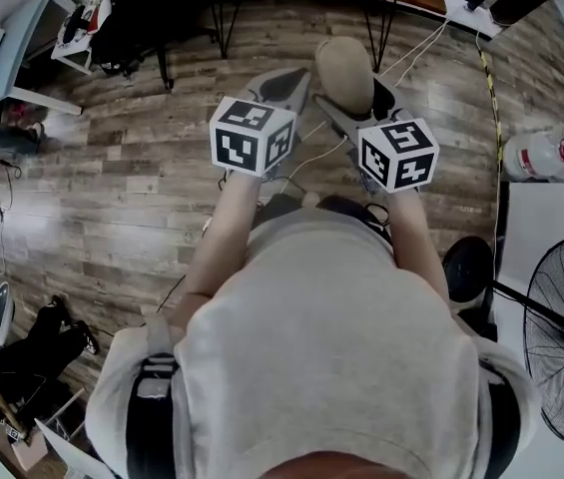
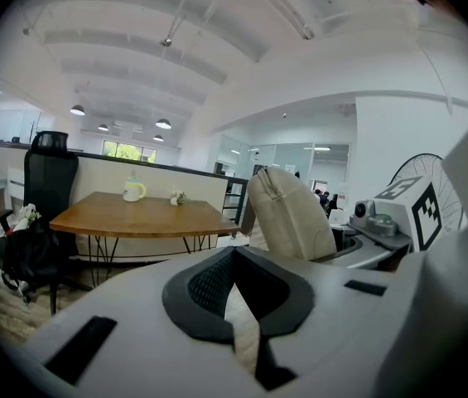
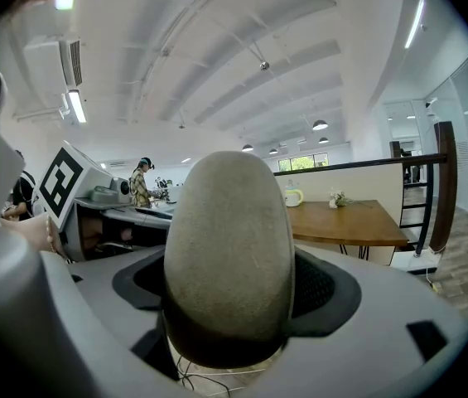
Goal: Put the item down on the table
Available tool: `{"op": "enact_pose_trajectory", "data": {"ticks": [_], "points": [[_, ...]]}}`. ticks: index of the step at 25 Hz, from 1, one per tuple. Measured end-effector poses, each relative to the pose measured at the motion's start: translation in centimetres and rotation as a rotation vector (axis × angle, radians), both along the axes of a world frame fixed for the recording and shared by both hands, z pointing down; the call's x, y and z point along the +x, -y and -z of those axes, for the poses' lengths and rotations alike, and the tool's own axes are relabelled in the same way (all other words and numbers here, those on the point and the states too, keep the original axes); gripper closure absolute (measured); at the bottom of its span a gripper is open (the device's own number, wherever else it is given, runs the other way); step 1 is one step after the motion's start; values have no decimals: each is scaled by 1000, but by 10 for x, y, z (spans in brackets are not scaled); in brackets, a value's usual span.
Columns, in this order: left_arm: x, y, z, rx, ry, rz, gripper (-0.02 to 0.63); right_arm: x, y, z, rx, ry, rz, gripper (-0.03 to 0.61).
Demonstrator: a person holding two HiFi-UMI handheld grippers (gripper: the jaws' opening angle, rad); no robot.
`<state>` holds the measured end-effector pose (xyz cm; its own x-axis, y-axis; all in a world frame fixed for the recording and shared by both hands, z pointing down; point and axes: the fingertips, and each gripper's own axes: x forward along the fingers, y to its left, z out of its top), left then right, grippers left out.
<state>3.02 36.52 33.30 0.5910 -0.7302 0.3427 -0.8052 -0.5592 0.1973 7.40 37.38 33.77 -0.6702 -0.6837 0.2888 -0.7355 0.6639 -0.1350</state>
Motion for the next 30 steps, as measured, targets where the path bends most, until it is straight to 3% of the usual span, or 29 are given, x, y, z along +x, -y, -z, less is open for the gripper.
{"op": "enact_pose_trajectory", "data": {"ticks": [16,30], "points": [[7,25,-30,-65,-27,64,603,18,26,-25,-46,37,28,166],[7,139,-45,-105,-55,31,603,21,140,-38,-72,47,-33,166]]}}
